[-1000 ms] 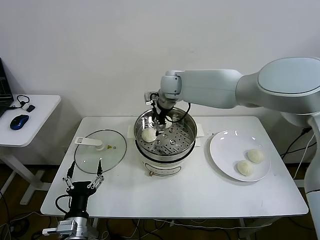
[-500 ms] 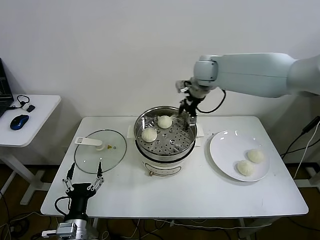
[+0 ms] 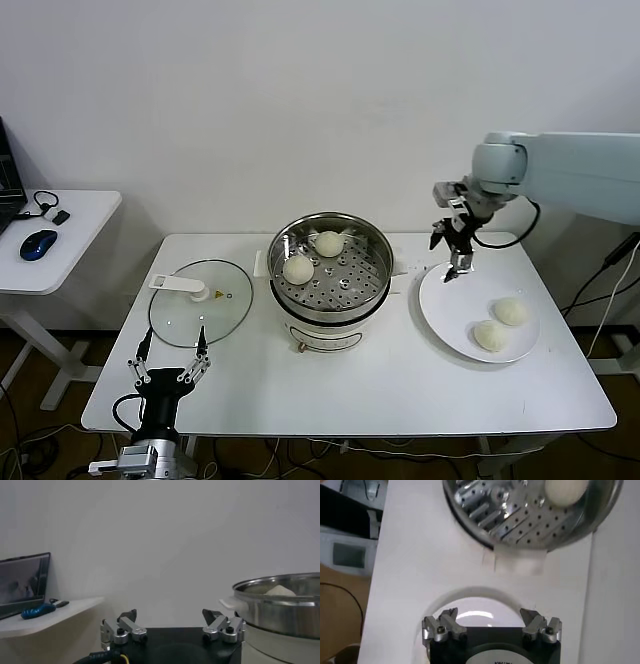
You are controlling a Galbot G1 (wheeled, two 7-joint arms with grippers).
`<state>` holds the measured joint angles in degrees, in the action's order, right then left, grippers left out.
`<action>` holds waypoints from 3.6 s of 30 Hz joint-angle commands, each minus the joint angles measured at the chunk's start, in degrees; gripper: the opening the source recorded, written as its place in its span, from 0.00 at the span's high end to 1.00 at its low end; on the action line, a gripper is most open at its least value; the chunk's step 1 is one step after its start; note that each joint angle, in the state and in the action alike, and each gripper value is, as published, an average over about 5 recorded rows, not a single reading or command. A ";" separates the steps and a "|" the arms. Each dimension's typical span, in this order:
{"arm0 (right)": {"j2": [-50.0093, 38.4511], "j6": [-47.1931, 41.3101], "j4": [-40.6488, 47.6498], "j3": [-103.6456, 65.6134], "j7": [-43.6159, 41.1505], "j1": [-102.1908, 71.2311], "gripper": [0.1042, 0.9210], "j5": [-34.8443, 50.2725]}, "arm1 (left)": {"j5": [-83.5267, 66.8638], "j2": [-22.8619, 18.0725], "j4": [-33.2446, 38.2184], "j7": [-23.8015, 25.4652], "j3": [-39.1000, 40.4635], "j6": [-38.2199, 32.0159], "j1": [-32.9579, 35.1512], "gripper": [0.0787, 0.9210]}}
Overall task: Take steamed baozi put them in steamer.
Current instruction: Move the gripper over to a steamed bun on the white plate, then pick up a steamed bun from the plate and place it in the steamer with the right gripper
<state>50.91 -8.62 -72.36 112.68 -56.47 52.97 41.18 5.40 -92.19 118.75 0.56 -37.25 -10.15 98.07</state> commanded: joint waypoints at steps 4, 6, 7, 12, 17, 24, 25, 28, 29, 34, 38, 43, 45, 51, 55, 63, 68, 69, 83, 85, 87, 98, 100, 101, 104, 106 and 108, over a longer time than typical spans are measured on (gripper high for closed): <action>-9.47 2.84 1.44 0.07 -0.41 -5.95 0.12 -7.88 | 0.40 -2.81 -0.17 -0.07 0.03 -0.21 0.04 0.12; -10.23 3.13 1.80 -0.32 -0.25 -7.02 0.12 -8.48 | 0.43 -2.81 -0.25 -0.09 0.02 -0.28 -0.05 0.12; -10.54 3.20 1.90 -0.54 -0.20 -7.54 0.12 -8.60 | 0.45 -2.81 -0.27 -0.09 0.01 -0.28 -0.10 0.12; -11.88 3.34 2.22 -1.62 0.18 -10.39 0.12 -9.43 | 0.47 -2.81 -0.33 -0.17 -0.16 -0.37 -0.12 0.12; -12.67 3.58 2.99 -2.92 0.63 -13.88 0.12 -10.26 | 0.55 -2.81 -0.54 -0.22 -0.33 -0.64 -0.04 0.12; -12.10 4.08 5.58 -5.01 1.38 -17.58 0.12 -10.77 | 0.70 -2.81 -0.76 -0.25 -0.36 -0.92 -0.07 0.12; -11.96 4.13 5.94 -5.37 1.44 -18.12 0.12 -10.87 | 0.71 -2.81 -0.80 -0.26 -0.39 -0.94 -0.06 0.12; -11.56 4.32 7.07 -6.42 1.58 -19.83 0.12 -11.28 | 0.73 -2.81 -0.89 -0.28 -0.50 -0.99 -0.03 0.12; -11.40 4.41 7.48 -6.73 1.65 -20.36 0.12 -11.44 | 0.73 -2.81 -0.91 -0.28 -0.53 -1.01 0.00 0.12; -10.31 4.97 10.16 -8.65 1.96 -23.11 0.12 -12.34 | 0.75 -2.81 -1.08 -0.32 -0.71 -1.16 0.09 0.12; -9.56 5.35 11.63 -9.72 2.01 -24.60 0.12 -12.86 | 0.76 -2.81 -1.18 -0.32 -0.89 -1.23 0.16 0.12; -9.16 5.66 12.53 -10.45 2.05 -25.74 0.12 -13.06 | 0.74 -2.81 -1.29 -0.29 -1.07 -1.33 0.07 0.12; -9.03 5.87 13.11 -10.75 2.03 -26.07 0.12 -13.27 | 0.73 -2.81 -1.32 -0.25 -1.05 -1.44 0.05 0.12; -8.65 6.36 14.14 -11.39 1.86 -26.81 0.12 -13.97 | 0.70 -2.81 -1.39 -0.22 -1.04 -1.51 0.01 0.12; -8.50 6.32 14.13 -11.52 1.91 -27.04 0.12 -14.26 | 0.68 -2.81 -1.41 -0.24 -1.10 -1.47 -0.04 0.12; -8.03 6.15 14.17 -11.79 1.89 -27.25 0.13 -14.34 | 0.72 -2.81 -1.23 -0.24 -0.86 -1.50 -0.01 0.12; -7.86 6.20 14.12 -11.71 1.99 -26.99 0.24 -14.64 | 0.73 -2.81 -1.31 -0.25 -0.83 -1.58 0.02 0.12; -7.83 6.21 14.11 -11.70 2.03 -26.92 0.25 -14.68 | 0.74 -2.81 -1.33 -0.25 -0.80 -1.58 0.00 0.12; -8.64 6.22 8.73 -8.43 2.18 -18.95 0.27 -14.51 | 0.98 -2.81 -0.88 -0.24 -0.47 -1.28 -0.13 0.12; -8.79 6.22 7.07 -7.42 1.95 -15.96 0.27 -14.03 | 1.08 -2.81 -0.81 -0.25 -0.33 -1.25 -0.17 0.12; -8.90 6.22 5.25 -6.29 1.69 -12.82 0.27 -13.57 | 1.11 -2.81 -0.66 -0.26 -0.24 -1.26 -0.19 0.12; -6.06 8.31 -8.44 -1.77 0.23 3.21 0.27 -11.05 | 0.81 -2.81 -0.16 -0.01 0.06 -1.00 -0.61 0.12; -4.23 9.60 -10.13 -1.75 0.21 5.71 0.27 -9.88 | 0.80 -2.81 -0.28 -0.02 0.12 -1.02 -0.73 0.12; -3.35 10.25 -10.62 -2.09 0.34 6.52 0.27 -9.44 | 0.81 -2.81 -0.33 -0.04 0.15 -1.03 -0.76 0.12; -0.22 12.11 -11.62 -3.29 0.80 8.52 0.27 -8.12 | 0.82 -2.81 -0.41 -0.10 0.22 -1.06 -0.71 0.12; 1.99 13.39 -11.81 -4.12 0.95 9.44 0.27 -7.69 | 0.79 -2.81 -0.36 -0.13 0.20 -1.09 -0.65 0.12; 4.08 14.82 -11.58 -4.99 1.18 9.92 0.27 -7.77 | 0.75 -2.81 -0.31 -0.17 0.12 -1.12 -0.61 0.12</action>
<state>47.52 1.68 -78.46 108.51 -55.77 53.89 31.05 6.22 -92.19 118.40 0.44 -37.04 -11.19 97.37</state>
